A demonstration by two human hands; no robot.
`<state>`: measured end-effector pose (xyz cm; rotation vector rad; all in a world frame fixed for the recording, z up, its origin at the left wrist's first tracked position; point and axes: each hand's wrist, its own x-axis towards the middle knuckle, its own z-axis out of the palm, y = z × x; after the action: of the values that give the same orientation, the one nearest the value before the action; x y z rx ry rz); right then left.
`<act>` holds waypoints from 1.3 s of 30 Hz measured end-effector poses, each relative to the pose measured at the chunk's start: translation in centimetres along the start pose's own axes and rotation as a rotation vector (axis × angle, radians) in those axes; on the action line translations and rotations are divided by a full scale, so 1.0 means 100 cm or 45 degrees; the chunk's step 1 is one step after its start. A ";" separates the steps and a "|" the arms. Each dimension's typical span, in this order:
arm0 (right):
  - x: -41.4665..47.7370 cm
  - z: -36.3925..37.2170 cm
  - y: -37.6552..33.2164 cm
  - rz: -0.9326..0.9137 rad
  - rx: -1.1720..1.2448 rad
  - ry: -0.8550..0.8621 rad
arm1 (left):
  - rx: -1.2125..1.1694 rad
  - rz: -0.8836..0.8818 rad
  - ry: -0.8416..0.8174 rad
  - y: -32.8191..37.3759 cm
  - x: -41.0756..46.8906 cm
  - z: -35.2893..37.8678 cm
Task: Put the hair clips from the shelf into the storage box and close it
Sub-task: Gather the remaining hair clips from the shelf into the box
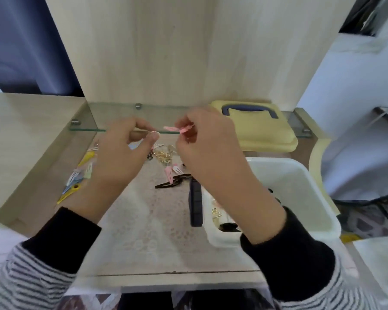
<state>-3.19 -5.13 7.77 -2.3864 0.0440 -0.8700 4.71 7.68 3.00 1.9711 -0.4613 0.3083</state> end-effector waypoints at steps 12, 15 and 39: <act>0.003 -0.112 0.092 0.264 -0.210 -0.677 | 0.247 0.305 -0.708 0.069 -0.021 0.072; -0.001 -0.111 0.103 0.278 -0.261 -0.845 | 0.507 0.429 -0.891 0.073 -0.020 0.082; -0.027 -0.051 0.140 0.439 -0.185 -1.341 | 1.547 0.648 -1.580 0.073 -0.019 0.130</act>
<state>-6.08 -18.71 1.68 -2.5632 0.0967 0.6004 -0.11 -6.53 2.56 3.0351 -1.9252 -0.5520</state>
